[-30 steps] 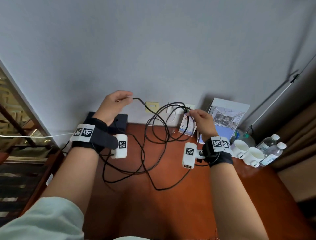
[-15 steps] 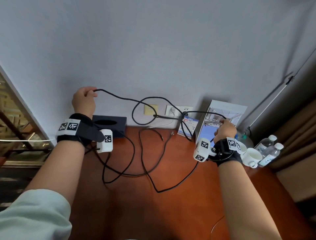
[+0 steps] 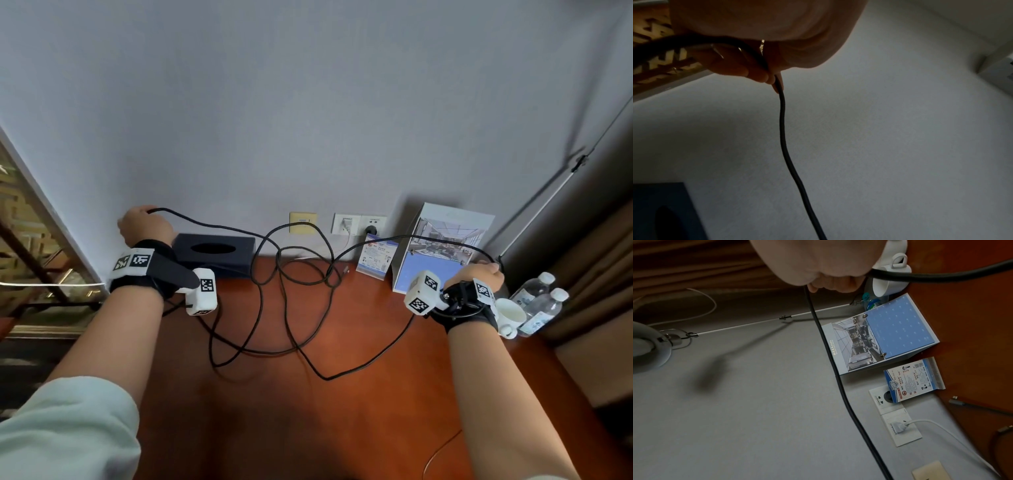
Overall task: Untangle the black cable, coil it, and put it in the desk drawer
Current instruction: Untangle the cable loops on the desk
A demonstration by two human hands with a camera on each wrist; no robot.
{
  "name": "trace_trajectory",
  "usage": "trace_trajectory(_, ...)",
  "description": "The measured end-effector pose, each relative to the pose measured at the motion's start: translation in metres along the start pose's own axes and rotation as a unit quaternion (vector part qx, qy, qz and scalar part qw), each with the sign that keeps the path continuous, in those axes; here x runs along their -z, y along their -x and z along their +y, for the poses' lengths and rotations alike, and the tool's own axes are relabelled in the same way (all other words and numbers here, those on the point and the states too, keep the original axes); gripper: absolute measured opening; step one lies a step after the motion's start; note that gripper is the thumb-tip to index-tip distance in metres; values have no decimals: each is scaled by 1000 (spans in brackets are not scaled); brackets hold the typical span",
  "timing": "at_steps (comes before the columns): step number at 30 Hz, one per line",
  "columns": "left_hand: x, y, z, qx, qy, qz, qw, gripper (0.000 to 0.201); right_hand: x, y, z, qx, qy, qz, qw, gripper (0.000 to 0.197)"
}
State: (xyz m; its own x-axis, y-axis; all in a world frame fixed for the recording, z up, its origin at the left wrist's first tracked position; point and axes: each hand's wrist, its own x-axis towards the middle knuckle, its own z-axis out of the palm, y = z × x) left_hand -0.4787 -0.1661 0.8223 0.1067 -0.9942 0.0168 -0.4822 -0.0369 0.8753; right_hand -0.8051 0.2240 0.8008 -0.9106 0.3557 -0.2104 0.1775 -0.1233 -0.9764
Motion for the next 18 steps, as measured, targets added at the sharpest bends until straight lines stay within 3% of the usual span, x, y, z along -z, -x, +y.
trace_trajectory(4, -1, 0, -3, 12, -41, 5, 999, 40, 2, -5, 3, 23, 61, 46, 997, 33)
trace_trajectory(7, -1, 8, -1, 22, -65, -16, 997, 40, -1, -11, 10, 5, 110, -37, 993, 41)
trace_trajectory(8, 0, 11, 0, 26, -71, -33, 997, 40, 1, -8, 10, 1, 186, -66, 980, 47)
trace_trajectory(9, -1, 14, 2, 27, -71, -52, 996, 38, 6, -5, 7, 21, 285, -70, 956, 55)
trace_trajectory(10, -3, 13, 2, 32, -64, -84, 994, 36, 11, -4, 5, 67, 402, -73, 910, 60)
trace_trajectory(11, -8, 12, 0, 32, -57, -117, 991, 37, 18, 7, -1, 77, 447, -88, 887, 57)
trace_trajectory(12, -13, 12, -2, 27, -53, -154, 986, 40, 25, 12, 1, 115, 504, -130, 846, 43)
trace_trajectory(13, -18, 14, -4, 25, -33, -183, 982, 38, 28, 19, 2, 134, 533, -167, 819, 24)
trace_trajectory(16, -28, 33, 0, 16, 27, -258, 966, 17, 27, 21, 20, 201, 646, -232, 699, 42)
trace_trajectory(18, -34, 47, 6, -4, 34, -294, 955, 10, 26, 23, 28, 195, 671, -280, 659, 36)
